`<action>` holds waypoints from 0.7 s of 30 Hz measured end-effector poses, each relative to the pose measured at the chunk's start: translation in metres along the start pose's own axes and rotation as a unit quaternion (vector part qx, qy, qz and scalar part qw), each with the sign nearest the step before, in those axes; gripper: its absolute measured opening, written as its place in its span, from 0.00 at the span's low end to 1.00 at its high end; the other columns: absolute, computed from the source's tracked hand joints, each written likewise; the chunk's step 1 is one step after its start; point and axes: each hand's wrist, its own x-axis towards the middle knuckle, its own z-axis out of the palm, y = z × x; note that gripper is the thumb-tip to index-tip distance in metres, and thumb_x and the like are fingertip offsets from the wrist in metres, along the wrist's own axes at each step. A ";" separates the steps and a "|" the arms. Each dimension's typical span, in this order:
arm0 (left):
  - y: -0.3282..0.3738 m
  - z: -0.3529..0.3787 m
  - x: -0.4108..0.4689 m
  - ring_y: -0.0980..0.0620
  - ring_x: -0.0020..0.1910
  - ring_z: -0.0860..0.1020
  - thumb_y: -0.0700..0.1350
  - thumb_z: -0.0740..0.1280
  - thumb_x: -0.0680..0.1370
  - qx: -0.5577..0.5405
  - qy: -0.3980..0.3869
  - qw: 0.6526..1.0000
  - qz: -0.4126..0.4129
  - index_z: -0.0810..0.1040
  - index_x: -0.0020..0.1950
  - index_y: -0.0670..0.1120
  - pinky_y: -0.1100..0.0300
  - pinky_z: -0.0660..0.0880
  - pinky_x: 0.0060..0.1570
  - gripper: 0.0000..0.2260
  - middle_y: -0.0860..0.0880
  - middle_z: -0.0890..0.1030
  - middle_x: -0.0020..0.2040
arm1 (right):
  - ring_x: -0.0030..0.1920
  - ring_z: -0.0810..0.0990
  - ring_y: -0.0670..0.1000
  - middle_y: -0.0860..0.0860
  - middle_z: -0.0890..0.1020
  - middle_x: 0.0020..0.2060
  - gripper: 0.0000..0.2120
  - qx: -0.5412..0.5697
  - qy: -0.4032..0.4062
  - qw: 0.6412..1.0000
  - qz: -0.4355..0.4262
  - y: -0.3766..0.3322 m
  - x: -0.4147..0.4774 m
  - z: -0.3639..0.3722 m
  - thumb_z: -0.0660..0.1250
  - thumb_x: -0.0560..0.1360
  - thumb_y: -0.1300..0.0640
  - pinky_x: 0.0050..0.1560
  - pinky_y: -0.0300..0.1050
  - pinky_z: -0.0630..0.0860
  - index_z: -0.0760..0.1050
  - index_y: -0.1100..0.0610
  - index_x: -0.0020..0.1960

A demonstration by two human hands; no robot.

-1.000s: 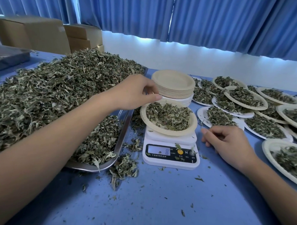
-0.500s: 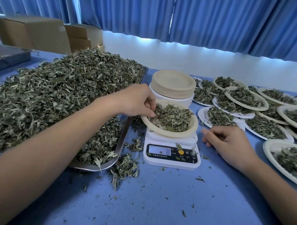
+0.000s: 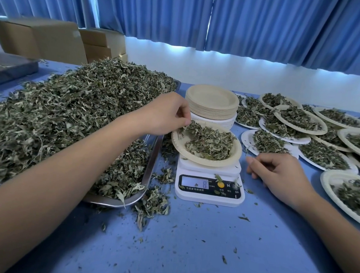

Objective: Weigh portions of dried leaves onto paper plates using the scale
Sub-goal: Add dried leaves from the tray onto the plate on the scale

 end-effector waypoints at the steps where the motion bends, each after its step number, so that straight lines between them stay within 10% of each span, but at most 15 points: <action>1: 0.000 -0.001 0.000 0.59 0.40 0.79 0.42 0.72 0.78 -0.014 0.006 1.000 -0.001 0.84 0.48 0.43 0.63 0.76 0.45 0.03 0.53 0.83 0.42 | 0.27 0.76 0.57 0.47 0.82 0.29 0.16 0.000 0.001 1.000 0.001 0.000 0.000 0.000 0.67 0.81 0.46 0.29 0.41 0.71 0.82 0.47 0.36; 13: -0.005 -0.018 -0.001 0.54 0.41 0.82 0.42 0.74 0.77 -0.165 0.041 0.984 -0.050 0.84 0.47 0.43 0.60 0.80 0.49 0.03 0.47 0.86 0.42 | 0.26 0.76 0.55 0.47 0.83 0.30 0.17 0.004 -0.002 1.000 -0.002 -0.001 -0.001 0.000 0.66 0.81 0.46 0.29 0.39 0.70 0.82 0.48 0.36; 21: -0.036 -0.045 0.002 0.58 0.32 0.79 0.40 0.72 0.77 0.055 0.031 0.980 -0.188 0.84 0.42 0.41 0.63 0.74 0.32 0.05 0.51 0.84 0.40 | 0.26 0.76 0.53 0.46 0.83 0.30 0.17 0.004 -0.004 1.000 -0.004 0.000 0.000 -0.001 0.67 0.81 0.46 0.29 0.37 0.71 0.81 0.47 0.35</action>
